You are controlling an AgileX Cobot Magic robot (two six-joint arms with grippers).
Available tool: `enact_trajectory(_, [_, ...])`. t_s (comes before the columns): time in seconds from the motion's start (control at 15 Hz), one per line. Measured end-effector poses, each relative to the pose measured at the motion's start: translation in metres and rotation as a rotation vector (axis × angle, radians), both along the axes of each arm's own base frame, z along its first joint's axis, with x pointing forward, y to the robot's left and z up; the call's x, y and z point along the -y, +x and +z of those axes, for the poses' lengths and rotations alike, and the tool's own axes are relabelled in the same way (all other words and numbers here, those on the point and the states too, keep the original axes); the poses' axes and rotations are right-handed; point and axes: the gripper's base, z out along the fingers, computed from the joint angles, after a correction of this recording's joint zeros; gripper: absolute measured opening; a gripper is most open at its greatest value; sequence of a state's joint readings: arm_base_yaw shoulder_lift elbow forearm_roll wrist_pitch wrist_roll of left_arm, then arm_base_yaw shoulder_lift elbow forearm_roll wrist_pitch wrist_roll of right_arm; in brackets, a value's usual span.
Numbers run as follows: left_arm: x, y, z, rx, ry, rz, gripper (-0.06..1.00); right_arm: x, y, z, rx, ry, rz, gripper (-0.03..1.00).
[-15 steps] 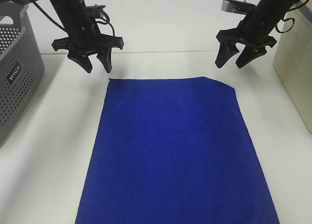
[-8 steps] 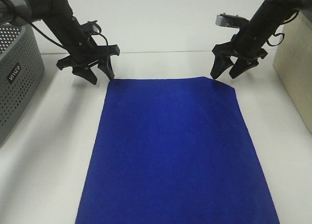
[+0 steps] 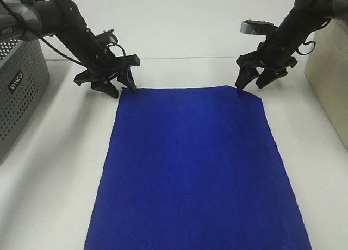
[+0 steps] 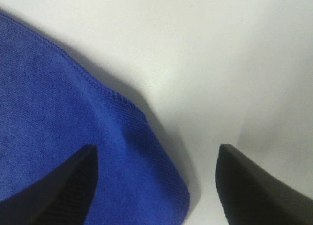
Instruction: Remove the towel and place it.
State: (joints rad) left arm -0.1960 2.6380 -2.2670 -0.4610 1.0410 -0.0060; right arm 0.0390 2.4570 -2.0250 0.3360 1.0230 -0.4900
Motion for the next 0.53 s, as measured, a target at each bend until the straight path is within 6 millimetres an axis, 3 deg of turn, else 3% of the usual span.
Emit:
enact_trajectory(0.33, [0.001,0.001,0.0,0.008,-0.01,0.003,0.5,0.026,0.0,0.001,-0.026,0.071,-0.063,0.65])
enact_trajectory(0.53, [0.001,0.001,0.0,0.008,-0.012,0.003,0.5,0.022,-0.002,-0.019,-0.081,0.104,-0.049,0.65])
